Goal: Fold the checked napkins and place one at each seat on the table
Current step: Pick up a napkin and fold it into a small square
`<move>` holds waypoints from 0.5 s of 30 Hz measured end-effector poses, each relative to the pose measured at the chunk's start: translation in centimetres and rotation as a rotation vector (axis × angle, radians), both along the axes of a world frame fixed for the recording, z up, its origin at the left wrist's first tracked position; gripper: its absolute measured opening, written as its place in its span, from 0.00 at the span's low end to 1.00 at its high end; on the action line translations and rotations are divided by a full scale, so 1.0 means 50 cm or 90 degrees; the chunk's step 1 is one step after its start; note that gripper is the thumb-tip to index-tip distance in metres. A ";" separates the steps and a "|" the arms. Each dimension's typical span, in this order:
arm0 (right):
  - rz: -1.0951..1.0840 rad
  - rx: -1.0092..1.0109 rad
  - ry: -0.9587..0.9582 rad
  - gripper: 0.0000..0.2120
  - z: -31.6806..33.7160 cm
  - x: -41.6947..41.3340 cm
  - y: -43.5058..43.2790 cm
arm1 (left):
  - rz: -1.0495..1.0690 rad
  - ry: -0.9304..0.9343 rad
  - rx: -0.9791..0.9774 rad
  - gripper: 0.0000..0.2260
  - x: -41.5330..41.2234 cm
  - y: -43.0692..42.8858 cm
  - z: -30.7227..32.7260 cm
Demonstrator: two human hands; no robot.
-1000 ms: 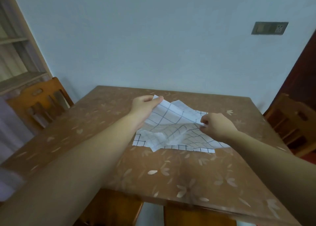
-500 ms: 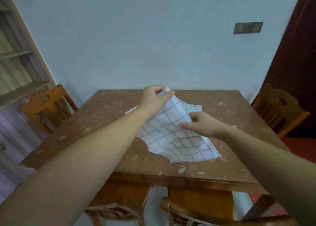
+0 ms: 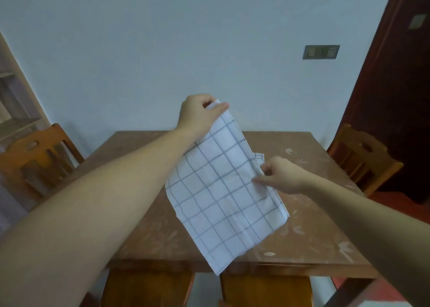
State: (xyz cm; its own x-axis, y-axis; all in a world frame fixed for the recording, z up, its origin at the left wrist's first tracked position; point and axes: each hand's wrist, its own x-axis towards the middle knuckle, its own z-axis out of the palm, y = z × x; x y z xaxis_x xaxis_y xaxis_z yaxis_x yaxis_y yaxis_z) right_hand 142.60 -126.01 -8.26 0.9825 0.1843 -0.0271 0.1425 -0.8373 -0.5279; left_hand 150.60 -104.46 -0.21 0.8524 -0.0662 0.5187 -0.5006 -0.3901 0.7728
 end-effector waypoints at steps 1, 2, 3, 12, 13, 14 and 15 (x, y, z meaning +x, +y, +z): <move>-0.011 -0.046 0.017 0.23 -0.008 0.003 -0.007 | 0.002 -0.006 -0.001 0.15 0.015 0.007 0.010; -0.024 -0.089 0.040 0.23 -0.015 0.007 -0.013 | 0.003 -0.012 -0.003 0.15 0.031 0.013 0.016; -0.034 -0.133 0.067 0.22 -0.023 0.013 -0.020 | 0.003 -0.019 -0.003 0.16 0.046 0.018 0.020; -0.056 0.153 -0.079 0.23 0.021 0.076 0.022 | -0.079 -0.006 0.026 0.17 0.085 -0.033 -0.007; -0.050 0.169 -0.089 0.24 0.022 0.082 0.021 | -0.073 -0.006 0.022 0.17 0.087 -0.035 -0.005; -0.037 0.146 -0.084 0.24 0.020 0.081 0.018 | -0.060 -0.005 0.017 0.17 0.090 -0.037 -0.001; -0.028 0.100 -0.060 0.24 0.008 0.081 0.009 | -0.045 -0.007 0.011 0.16 0.091 -0.036 0.004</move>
